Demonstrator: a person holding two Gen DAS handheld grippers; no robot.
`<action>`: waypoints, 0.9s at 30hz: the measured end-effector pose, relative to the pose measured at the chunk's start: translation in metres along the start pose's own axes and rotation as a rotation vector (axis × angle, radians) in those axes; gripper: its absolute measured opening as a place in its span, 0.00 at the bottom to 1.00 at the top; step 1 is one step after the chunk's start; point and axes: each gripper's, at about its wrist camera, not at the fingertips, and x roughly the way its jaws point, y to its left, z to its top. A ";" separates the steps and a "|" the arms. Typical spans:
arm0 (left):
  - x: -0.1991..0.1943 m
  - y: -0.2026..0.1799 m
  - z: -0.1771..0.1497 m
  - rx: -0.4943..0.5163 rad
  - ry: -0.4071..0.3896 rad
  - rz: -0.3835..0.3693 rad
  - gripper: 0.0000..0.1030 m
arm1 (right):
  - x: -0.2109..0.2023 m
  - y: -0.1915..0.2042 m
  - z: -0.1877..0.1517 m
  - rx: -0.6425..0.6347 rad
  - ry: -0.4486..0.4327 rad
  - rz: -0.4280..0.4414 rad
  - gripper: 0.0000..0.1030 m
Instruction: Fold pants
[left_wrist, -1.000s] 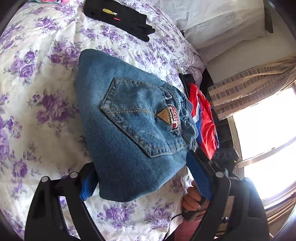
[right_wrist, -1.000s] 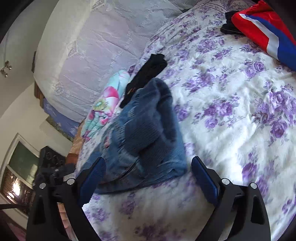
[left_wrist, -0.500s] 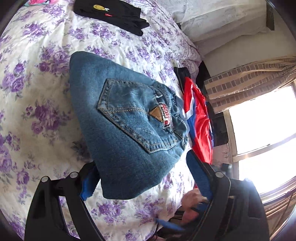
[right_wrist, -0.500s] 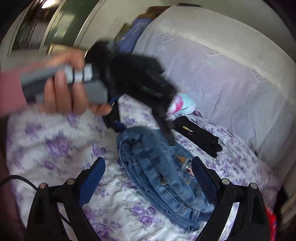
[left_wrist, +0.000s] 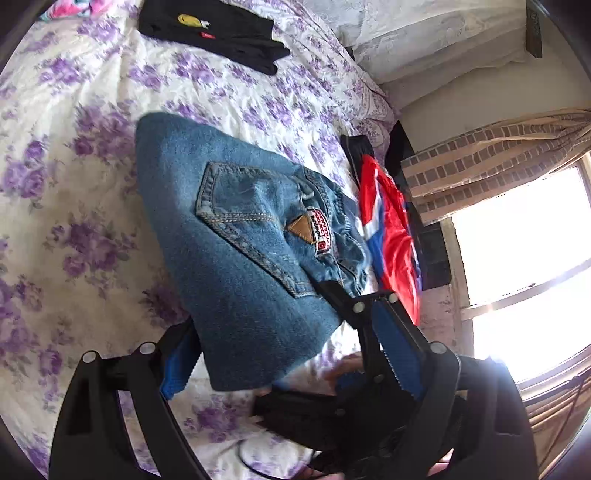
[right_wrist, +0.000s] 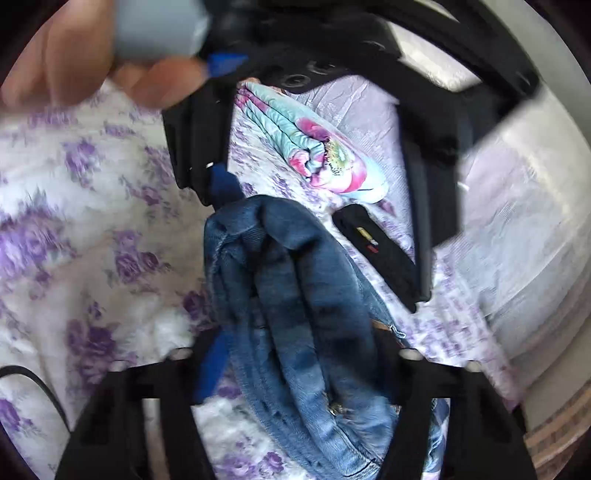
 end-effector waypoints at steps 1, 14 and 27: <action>-0.002 0.001 -0.001 0.007 -0.001 -0.002 0.81 | 0.000 -0.003 -0.001 0.013 -0.003 -0.002 0.45; 0.016 0.034 -0.017 -0.150 -0.017 -0.157 0.96 | -0.015 0.017 -0.008 0.022 -0.053 -0.081 0.42; 0.022 0.023 -0.018 0.043 -0.127 0.004 0.49 | -0.059 -0.020 -0.029 0.186 -0.082 -0.008 0.74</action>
